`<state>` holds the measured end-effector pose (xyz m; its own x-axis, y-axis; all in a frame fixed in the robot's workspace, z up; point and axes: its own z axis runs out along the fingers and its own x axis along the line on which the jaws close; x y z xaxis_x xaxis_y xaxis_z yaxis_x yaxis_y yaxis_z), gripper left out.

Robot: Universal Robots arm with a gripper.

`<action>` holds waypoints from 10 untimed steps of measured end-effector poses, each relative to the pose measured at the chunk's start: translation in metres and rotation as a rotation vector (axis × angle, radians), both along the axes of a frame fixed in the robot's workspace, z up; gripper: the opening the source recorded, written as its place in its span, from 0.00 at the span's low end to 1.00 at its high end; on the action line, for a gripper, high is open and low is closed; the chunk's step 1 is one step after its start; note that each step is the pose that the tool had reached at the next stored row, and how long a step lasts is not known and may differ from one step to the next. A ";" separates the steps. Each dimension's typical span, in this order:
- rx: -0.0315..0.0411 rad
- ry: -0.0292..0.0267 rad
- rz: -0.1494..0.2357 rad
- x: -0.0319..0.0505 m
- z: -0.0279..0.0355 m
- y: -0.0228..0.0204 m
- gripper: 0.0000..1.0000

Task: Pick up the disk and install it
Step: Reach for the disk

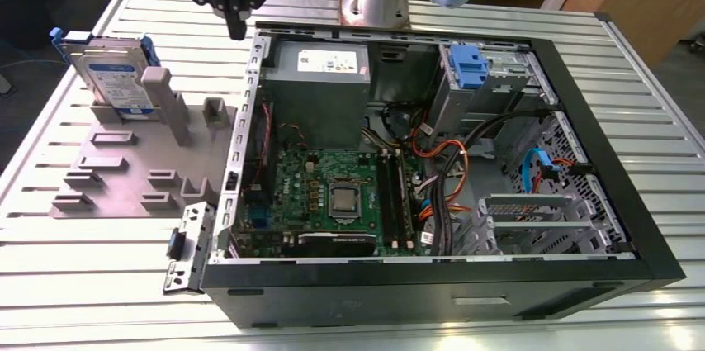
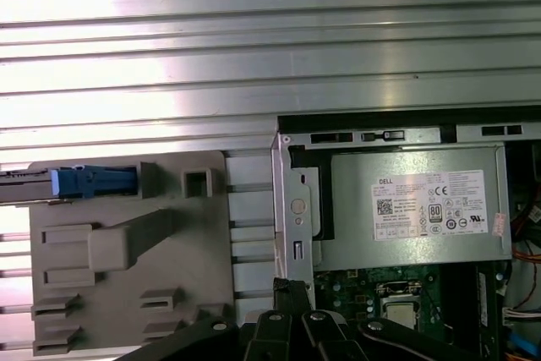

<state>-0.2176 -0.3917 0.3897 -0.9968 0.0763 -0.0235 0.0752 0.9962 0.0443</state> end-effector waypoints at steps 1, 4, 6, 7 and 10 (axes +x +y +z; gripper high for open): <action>0.0000 0.0000 0.000 -0.0003 0.0000 0.0000 0.11; 0.0000 0.0001 0.000 -0.0014 -0.0001 0.0000 0.11; 0.0000 0.0001 0.000 -0.0022 -0.0002 0.0000 0.11; 0.0000 0.0001 0.000 -0.0025 -0.0002 0.0000 0.11; 0.0000 0.0001 0.000 -0.0036 -0.0004 0.0000 0.11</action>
